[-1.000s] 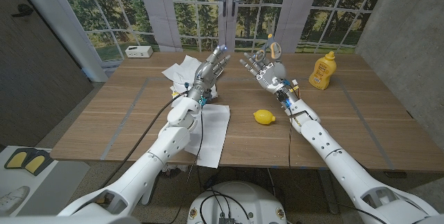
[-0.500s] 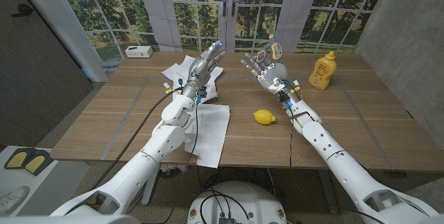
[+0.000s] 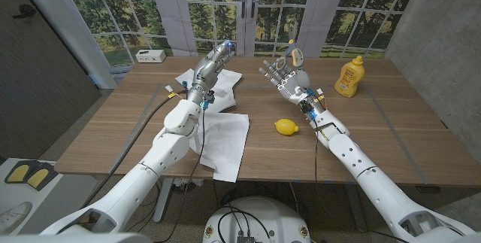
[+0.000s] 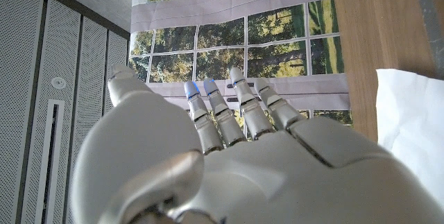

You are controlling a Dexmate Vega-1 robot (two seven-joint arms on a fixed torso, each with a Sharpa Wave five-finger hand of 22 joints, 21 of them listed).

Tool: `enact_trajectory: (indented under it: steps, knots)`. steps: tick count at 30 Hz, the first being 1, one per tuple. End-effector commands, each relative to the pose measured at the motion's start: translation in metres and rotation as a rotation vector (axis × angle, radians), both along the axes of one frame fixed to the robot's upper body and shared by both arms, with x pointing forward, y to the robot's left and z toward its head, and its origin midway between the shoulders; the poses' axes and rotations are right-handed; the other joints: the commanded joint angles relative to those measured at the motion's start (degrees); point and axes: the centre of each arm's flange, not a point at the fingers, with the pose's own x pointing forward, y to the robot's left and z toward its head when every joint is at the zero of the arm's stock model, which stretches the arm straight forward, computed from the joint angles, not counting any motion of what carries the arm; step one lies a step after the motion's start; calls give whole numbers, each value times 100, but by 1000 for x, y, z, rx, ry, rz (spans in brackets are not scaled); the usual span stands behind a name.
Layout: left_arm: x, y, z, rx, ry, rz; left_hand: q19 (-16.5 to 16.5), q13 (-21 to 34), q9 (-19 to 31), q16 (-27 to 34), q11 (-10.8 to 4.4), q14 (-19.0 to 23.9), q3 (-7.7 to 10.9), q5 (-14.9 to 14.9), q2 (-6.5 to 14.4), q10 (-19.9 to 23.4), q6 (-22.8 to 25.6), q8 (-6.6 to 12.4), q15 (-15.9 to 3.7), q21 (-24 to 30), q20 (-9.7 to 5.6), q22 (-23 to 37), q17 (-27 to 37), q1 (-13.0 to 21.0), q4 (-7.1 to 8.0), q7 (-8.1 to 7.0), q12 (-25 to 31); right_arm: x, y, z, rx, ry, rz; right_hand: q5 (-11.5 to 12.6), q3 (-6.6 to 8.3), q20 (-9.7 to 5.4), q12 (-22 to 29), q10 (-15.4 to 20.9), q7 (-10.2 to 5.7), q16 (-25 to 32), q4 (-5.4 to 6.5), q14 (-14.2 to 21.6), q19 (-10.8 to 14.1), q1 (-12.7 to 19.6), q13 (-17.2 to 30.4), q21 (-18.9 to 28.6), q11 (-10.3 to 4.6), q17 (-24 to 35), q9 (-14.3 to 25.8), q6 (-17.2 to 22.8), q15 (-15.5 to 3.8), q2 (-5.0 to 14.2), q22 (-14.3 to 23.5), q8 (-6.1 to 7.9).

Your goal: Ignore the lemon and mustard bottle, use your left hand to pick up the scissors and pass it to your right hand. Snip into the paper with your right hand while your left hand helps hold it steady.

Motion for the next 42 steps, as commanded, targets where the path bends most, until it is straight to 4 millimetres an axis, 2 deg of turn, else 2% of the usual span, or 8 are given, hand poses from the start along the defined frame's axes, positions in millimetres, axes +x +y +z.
enact_trajectory:
  steps: [1,3,23,25,28,32,42]
  knots:
    - [-3,14,-2,28,17,13,-35,5,18,-30,-3,-7,-10,-27,-96,-67,-353,-51,-925,-7,-456,32,14,-70,80,-10,-20,-8,5,-9,-4,27,6,-35,-16,-32,61,-1,126,-29,36,29,-5,-70,31,-5,27,-8,-1,-110,19,-14,20,-16]
    - [-3,18,-3,39,21,20,-51,5,20,-33,-8,-22,-10,-26,-122,-80,-535,-75,-917,-8,-449,33,13,-93,94,14,-21,-9,5,-11,-6,25,7,-36,-13,-40,58,-4,130,-27,37,44,7,-72,17,-5,17,-11,-15,-90,13,-9,19,-22]
    - [-11,60,-19,80,51,124,-92,3,33,-50,-11,-91,-10,-20,-173,-134,-635,-15,-910,-16,-435,32,11,-158,134,6,-33,-26,8,-27,-45,78,4,-48,-2,-23,70,-7,152,-50,34,54,10,-88,-30,-41,46,-26,-43,-105,35,6,17,-85]
    - [-11,64,-18,104,46,124,-128,4,40,176,-6,810,45,18,-108,465,-772,58,-949,-5,-441,27,49,-200,249,7,154,-27,9,-29,-51,84,6,-48,-2,-27,70,-8,158,-52,34,54,12,-89,-33,-42,46,-28,-42,-103,35,6,17,-85]
    - [-13,68,-19,134,36,140,-127,4,39,205,3,971,49,22,-91,581,-844,45,-949,-2,-487,28,60,-194,266,9,178,-31,10,-30,-60,94,7,-50,-1,-18,68,-8,165,-55,33,54,4,-91,-42,-49,49,-30,-40,-113,37,7,17,-92]
    - [-14,73,-18,171,31,150,-142,-3,38,-58,-3,469,1,11,-256,407,-895,58,-936,-3,-469,33,16,-231,302,6,23,-35,10,-30,-69,103,3,-50,2,-26,77,-12,170,-60,32,55,7,-91,-39,-54,56,-34,-36,-104,34,12,17,-94]
    - [-22,85,-11,232,-10,218,-171,-3,38,-100,-2,201,-3,11,-311,151,-972,46,-918,-6,-421,34,12,-289,346,5,-68,-44,10,-33,-86,114,-3,-53,10,-22,86,-9,165,-77,26,50,10,-90,-59,-71,65,-45,-33,-94,43,23,17,-108]
